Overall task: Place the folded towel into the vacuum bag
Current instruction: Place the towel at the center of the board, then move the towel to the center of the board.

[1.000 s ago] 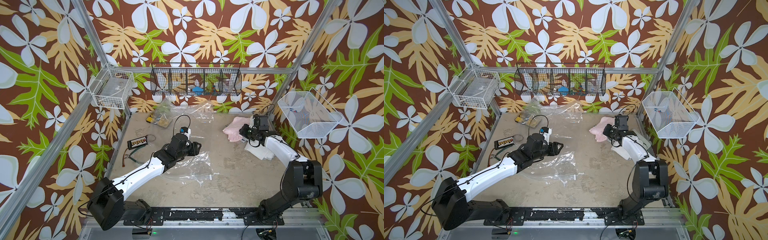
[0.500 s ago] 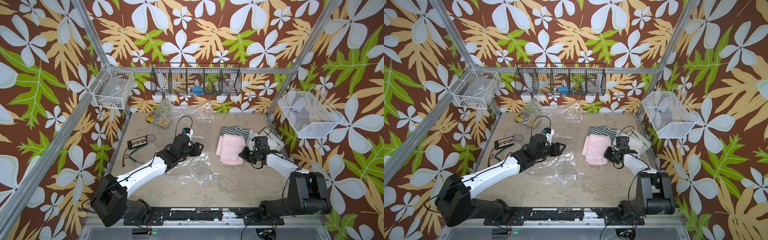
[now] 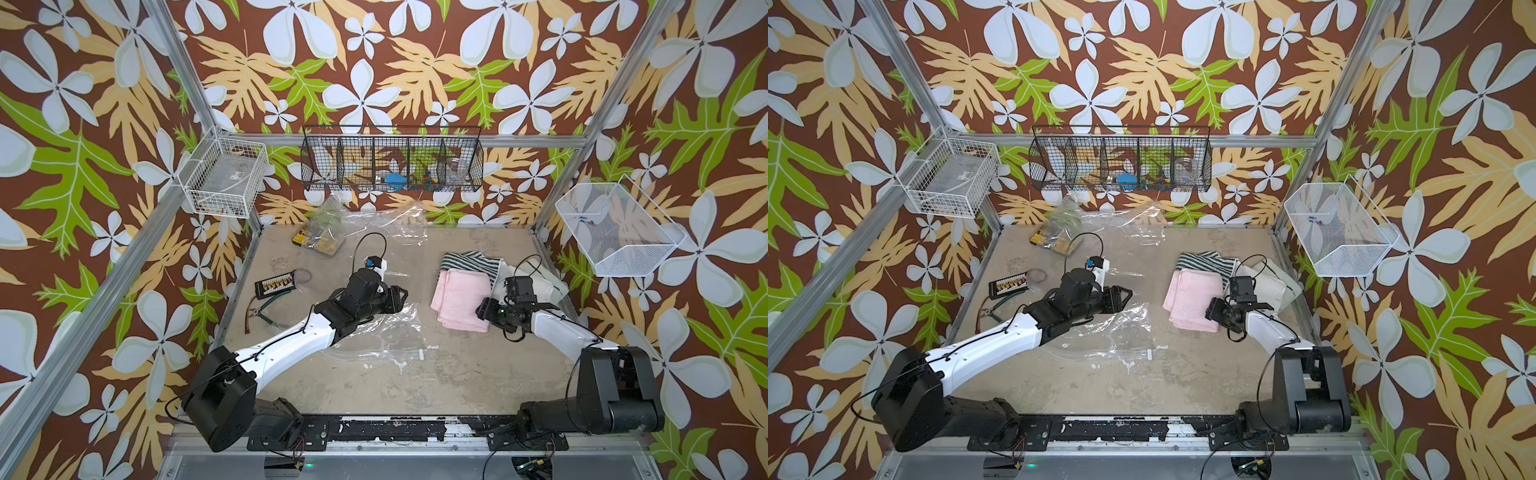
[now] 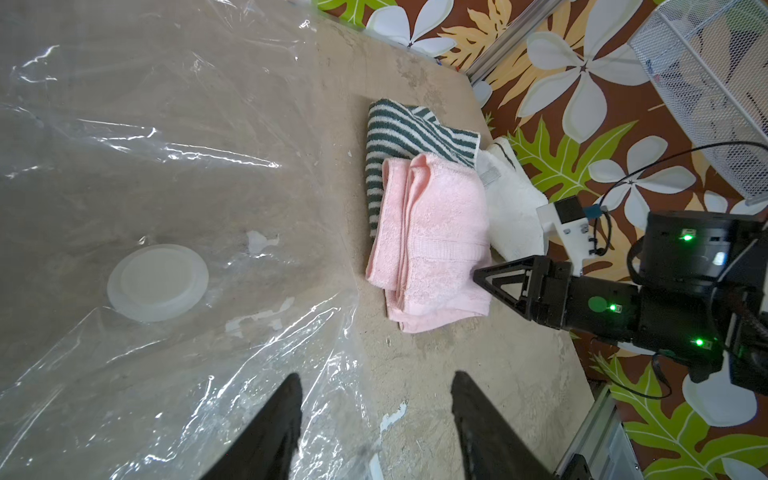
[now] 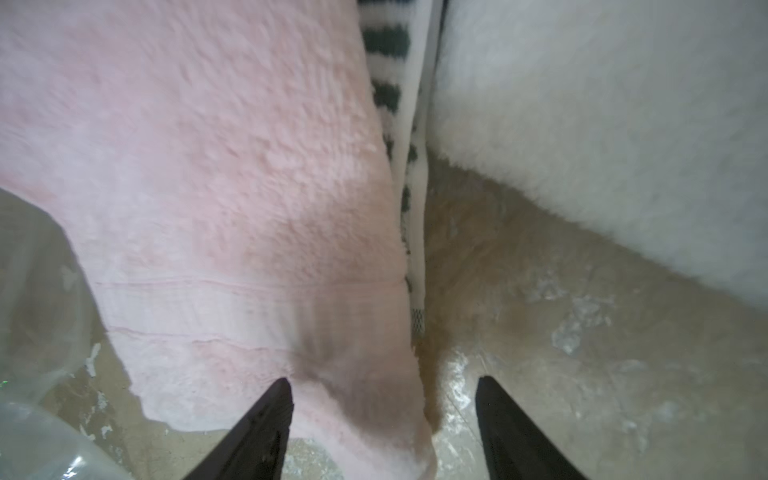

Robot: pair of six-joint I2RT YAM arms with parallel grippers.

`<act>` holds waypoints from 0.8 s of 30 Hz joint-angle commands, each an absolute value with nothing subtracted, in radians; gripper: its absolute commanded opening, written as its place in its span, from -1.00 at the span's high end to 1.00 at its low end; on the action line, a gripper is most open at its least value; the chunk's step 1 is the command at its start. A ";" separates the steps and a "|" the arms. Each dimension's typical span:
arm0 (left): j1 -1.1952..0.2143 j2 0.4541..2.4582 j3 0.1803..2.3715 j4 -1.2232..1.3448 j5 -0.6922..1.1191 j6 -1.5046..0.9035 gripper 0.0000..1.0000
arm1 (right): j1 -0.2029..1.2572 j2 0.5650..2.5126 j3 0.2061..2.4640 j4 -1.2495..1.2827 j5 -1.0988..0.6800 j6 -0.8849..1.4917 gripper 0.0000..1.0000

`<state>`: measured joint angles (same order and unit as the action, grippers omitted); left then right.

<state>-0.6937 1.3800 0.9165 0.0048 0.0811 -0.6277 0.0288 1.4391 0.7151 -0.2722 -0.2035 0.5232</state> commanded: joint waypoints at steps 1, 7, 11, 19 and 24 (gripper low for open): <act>-0.699 1.378 0.919 0.037 0.083 -0.628 -0.19 | 0.051 1.473 0.708 -0.230 -0.213 0.531 -0.39; -0.699 1.372 0.907 0.028 0.072 -0.620 -0.19 | 0.167 1.431 0.747 -0.269 -0.236 0.531 0.54; -0.699 1.361 0.911 0.023 0.057 -0.607 -0.19 | 0.243 1.313 0.773 -0.357 -0.254 0.531 0.76; -0.699 1.368 0.929 0.021 0.059 -0.601 -0.19 | 0.246 1.089 0.596 -0.509 -0.338 0.568 0.79; -0.699 1.371 0.925 0.028 0.064 -0.603 -0.19 | 0.209 1.012 0.522 -0.585 -0.234 0.640 0.63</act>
